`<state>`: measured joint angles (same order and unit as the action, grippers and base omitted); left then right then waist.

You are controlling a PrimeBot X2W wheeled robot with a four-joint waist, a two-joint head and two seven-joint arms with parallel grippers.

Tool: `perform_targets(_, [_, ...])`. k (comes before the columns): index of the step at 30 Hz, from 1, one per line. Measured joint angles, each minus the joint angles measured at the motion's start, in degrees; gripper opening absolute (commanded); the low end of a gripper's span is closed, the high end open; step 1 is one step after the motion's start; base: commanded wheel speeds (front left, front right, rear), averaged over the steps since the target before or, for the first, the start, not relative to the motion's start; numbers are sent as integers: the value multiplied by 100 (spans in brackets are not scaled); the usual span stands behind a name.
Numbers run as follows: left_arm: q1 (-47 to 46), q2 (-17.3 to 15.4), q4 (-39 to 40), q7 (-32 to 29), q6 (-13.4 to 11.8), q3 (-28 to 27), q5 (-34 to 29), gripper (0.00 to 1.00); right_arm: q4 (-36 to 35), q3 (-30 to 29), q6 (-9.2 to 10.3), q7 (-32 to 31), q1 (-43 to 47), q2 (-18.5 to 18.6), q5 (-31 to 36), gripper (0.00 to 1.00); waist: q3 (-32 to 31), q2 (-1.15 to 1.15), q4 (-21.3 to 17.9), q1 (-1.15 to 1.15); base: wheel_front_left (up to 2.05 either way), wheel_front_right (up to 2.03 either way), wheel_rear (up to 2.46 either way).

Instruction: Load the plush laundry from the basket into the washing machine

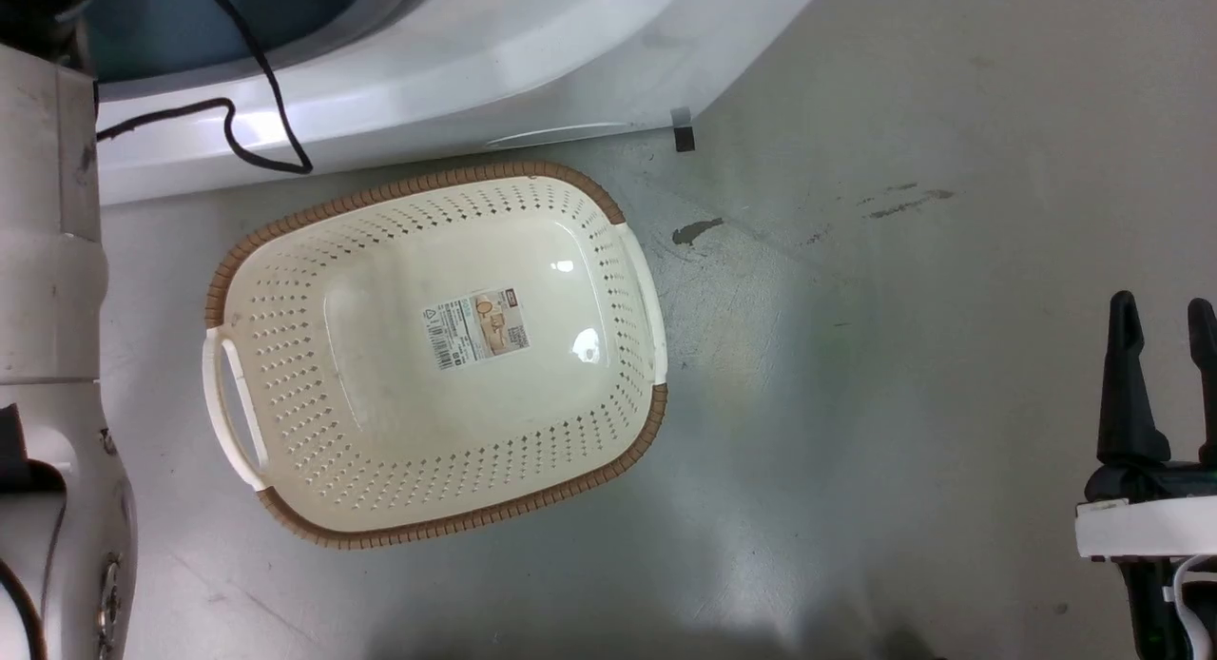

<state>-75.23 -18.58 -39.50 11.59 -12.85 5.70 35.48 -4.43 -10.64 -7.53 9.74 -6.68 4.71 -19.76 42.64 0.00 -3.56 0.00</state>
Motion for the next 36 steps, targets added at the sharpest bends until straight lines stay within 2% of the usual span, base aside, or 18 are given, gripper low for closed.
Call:
perform_targets(8, [-4,111,-355,-98,218,52,158,100,-7,1,0,-4,2,2,8,100,-165,0,93,0,0,0,0])
perform_targets(12, [46,196,-428,-58,407,120,200,100,11,34,0,-5,1,2,12,100,-361,0,171,0,0,0,0])
perform_targets(20, [904,568,-327,255,734,316,132,100,108,91,0,-75,2,-2,113,100,-1026,0,471,0,0,0,0])
perform_targets(25, [1386,687,-90,294,798,376,-7,100,201,165,0,-124,6,-12,142,100,-1424,0,598,-1,0,0,0])
perform_targets(29, [2147,745,207,309,791,455,-89,100,322,202,0,-167,48,-60,185,100,-1957,0,726,-1,0,0,0])
perform_targets(36, [2977,738,631,212,791,594,-122,100,470,260,0,-209,190,-123,226,100,-2543,0,834,-1,0,0,0])
